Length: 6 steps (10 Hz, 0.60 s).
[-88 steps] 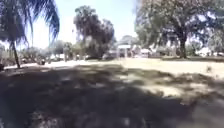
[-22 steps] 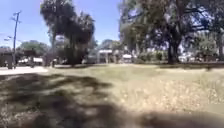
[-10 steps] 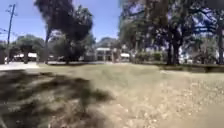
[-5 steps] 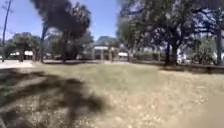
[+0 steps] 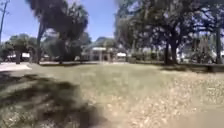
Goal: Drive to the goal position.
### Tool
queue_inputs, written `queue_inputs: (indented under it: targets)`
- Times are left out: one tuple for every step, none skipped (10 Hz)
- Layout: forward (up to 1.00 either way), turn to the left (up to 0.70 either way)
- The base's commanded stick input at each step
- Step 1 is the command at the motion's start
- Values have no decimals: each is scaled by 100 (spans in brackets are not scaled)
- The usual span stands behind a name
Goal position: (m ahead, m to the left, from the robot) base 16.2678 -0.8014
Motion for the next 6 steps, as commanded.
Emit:
queue_inputs:
  targets:
    - [70, 0]
    - [70, 0]
    - [70, 0]
    - [70, 0]
    - [70, 0]
    - [70, 0]
